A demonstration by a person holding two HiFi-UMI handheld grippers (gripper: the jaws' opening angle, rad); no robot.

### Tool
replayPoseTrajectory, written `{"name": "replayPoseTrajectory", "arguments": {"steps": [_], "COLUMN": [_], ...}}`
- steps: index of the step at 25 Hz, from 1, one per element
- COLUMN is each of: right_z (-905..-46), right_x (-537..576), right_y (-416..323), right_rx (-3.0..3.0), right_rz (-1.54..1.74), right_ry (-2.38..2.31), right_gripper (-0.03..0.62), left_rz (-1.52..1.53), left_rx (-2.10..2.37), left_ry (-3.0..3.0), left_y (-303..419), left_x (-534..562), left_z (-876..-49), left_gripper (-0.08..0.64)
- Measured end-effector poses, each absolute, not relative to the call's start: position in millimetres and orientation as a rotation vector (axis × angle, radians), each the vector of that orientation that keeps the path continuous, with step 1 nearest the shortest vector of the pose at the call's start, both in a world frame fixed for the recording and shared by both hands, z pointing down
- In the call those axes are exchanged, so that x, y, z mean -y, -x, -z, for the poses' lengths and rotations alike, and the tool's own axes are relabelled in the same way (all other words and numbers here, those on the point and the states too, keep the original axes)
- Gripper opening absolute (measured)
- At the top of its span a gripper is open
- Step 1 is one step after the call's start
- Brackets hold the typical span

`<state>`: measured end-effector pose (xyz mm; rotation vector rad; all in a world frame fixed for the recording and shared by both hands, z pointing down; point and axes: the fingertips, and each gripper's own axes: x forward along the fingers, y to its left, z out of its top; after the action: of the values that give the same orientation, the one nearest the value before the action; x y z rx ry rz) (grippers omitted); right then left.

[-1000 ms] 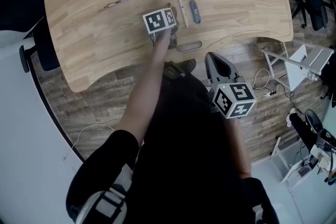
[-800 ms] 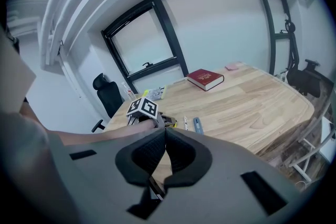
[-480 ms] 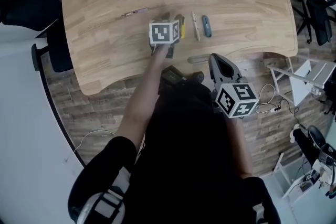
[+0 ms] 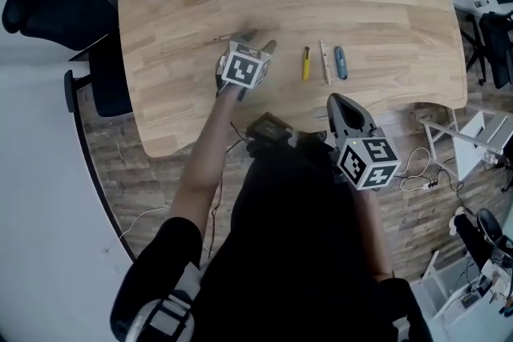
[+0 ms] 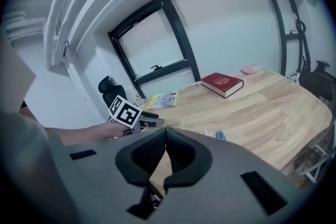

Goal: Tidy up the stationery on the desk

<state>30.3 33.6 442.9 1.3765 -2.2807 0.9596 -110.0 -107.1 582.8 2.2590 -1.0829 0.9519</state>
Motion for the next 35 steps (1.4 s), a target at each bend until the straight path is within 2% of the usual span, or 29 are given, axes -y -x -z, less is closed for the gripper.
{"name": "replayPoseTrajectory", "arguments": {"steps": [8,15,19,23,35], "right_z": [-463,-481,-485,-487,-472], "right_x": [-41,-49,-52,-54,-58], "right_y": [-18,-27,-27,-28,-30], "right_rx": [2.191,2.094,2.079,2.08,2.119], "right_rz": [-1.043,-1.102,-1.12,-1.157,-1.128], "right_ry": [-1.394,-1.439,-1.453,-1.487,-1.536], "right_gripper": [0.021,0.021,0.021,0.021,0.021], "left_rz": [-1.359,-1.597,-1.573,-1.518,-1.423], "left_rx": [0.945,0.793,0.698,0.677,0.852], "left_ry": [-2.263,-2.326,-2.336,-2.312,-2.2], "left_y": [181,190,186,179,175], "left_x": [121,138,135,129,123], "left_z": [-651,-685,-689,-689,-686], "left_gripper": [0.227,0.226,0.173,0.077,0.069]}}
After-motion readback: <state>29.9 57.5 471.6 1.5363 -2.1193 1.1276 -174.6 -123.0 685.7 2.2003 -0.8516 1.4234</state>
